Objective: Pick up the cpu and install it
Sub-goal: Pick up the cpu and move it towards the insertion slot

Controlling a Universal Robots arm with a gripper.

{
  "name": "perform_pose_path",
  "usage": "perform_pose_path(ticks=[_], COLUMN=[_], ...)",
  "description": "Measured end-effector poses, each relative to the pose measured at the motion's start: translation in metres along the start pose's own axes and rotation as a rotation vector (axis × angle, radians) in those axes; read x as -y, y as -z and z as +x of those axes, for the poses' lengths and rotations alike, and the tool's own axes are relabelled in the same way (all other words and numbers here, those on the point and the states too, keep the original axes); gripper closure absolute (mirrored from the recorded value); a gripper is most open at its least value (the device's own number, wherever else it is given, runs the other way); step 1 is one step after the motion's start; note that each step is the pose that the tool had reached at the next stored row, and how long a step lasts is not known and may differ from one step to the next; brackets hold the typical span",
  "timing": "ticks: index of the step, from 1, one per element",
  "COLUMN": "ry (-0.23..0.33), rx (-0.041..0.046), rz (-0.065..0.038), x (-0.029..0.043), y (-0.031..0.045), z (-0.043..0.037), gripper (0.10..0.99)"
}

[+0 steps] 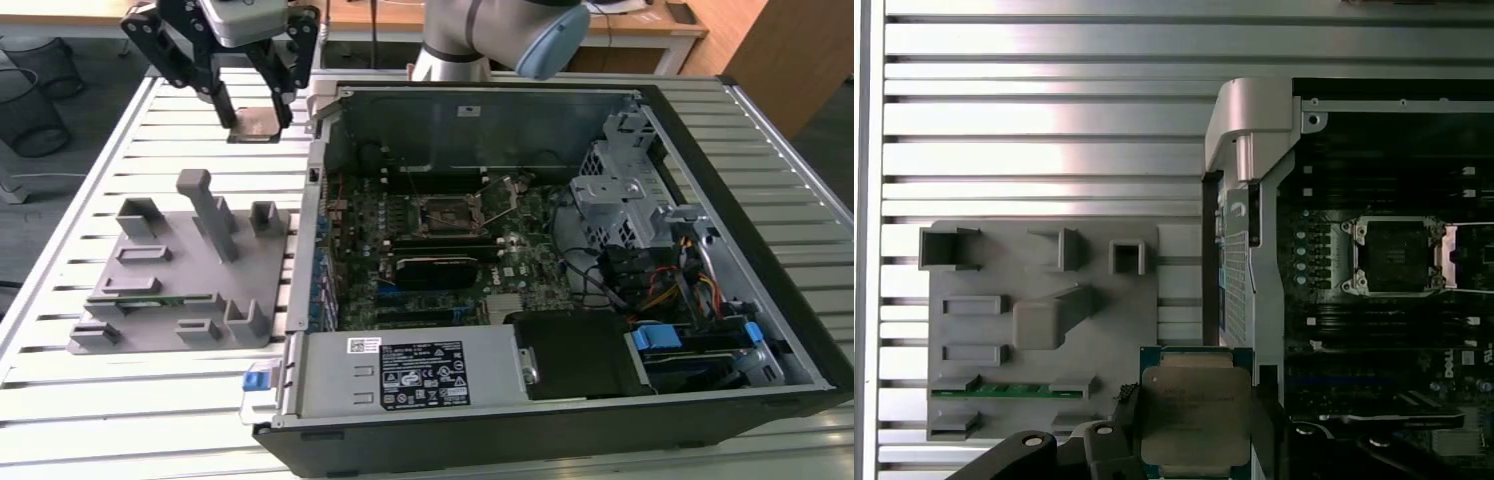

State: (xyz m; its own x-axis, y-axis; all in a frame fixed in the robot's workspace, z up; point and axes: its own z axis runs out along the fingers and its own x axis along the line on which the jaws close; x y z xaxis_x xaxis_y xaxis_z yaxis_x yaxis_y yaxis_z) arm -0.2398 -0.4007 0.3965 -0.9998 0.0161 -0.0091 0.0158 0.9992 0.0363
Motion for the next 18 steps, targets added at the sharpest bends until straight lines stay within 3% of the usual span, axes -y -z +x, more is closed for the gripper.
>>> perform_pose_path(ticks=[18], ry=[0.000], rx=[0.0001], rz=[0.000], x=[-0.0007], y=[-0.0003], z=[-0.0211], gripper=[0.561])
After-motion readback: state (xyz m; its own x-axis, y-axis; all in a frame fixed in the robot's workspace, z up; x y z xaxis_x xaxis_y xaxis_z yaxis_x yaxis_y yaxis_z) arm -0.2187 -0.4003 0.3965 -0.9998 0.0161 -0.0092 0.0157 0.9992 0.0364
